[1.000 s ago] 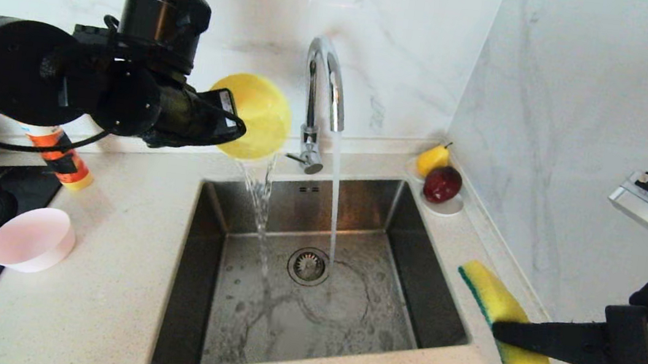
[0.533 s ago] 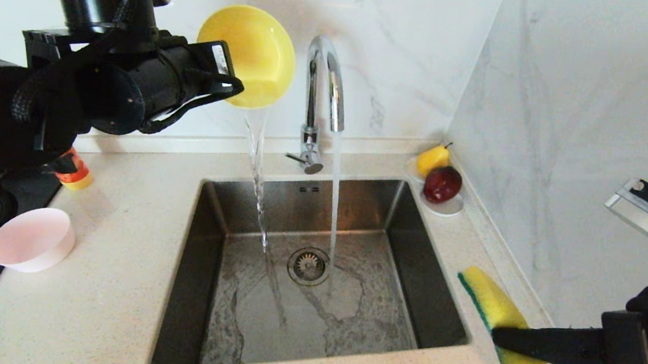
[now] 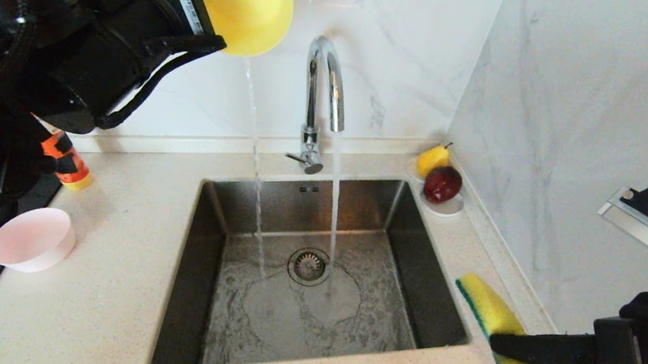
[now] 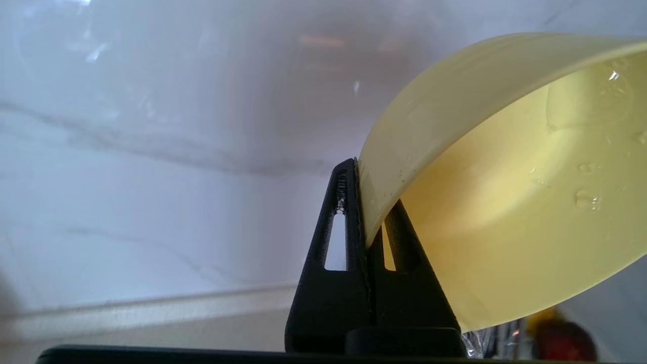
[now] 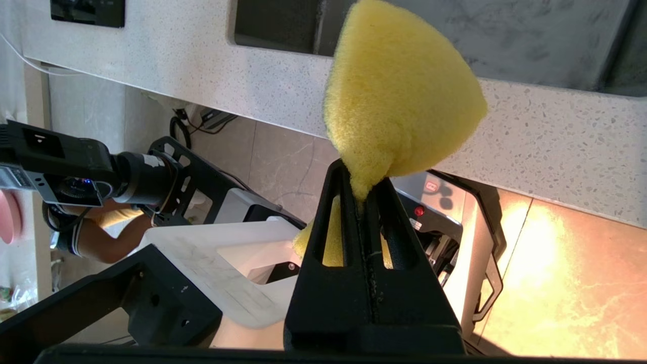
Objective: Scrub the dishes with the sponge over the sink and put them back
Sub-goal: Wash the bowl
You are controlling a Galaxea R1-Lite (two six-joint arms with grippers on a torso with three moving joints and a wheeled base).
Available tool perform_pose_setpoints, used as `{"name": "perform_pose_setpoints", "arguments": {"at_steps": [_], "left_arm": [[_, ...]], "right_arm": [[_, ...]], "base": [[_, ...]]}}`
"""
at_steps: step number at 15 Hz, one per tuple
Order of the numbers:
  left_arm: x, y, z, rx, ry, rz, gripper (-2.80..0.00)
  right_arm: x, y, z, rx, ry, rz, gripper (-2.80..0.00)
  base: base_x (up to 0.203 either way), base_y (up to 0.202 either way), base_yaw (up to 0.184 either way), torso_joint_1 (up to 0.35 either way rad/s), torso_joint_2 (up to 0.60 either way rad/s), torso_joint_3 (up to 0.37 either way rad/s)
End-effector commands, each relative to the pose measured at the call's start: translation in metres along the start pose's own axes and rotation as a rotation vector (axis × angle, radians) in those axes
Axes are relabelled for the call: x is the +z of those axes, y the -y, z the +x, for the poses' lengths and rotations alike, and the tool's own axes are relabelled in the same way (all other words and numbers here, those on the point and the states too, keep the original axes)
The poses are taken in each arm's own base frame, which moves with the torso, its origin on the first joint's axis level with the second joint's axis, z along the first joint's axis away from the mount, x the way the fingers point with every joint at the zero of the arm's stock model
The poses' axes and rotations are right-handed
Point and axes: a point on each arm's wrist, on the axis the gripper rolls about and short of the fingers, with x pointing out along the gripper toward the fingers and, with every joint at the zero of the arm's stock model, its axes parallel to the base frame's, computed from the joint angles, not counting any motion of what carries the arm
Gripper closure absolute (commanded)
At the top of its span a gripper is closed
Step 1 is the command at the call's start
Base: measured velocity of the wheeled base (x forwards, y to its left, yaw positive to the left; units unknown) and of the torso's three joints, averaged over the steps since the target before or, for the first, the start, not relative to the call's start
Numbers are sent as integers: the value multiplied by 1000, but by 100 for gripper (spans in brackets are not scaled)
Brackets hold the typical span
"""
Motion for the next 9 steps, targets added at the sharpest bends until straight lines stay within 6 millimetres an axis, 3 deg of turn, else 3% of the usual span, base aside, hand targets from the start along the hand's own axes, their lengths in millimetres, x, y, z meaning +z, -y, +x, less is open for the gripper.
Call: {"name": "perform_pose_setpoints", "arguments": {"at_steps": [1,4,7,9], "left_arm": [[8,-3,-11,-16,19,-6,0],[3,-4,-16,-18,-36,3,0],[-3,-9,-34,-34,-190,12,0],[-10,-14,-54,-44,-424,33,0]], "right_arm": [[0,0,1,-2,-6,3,0],[1,-1,-4,9,10,1,0],[-1,-8,-14,52,23,-24,0],[-4,-15,-20,96,26,-52,0]], "base": [[0,0,0,0,0,0],[0,0,0,0,0,0],[0,0,0,0,0,0],[0,0,0,0,0,0]]}}
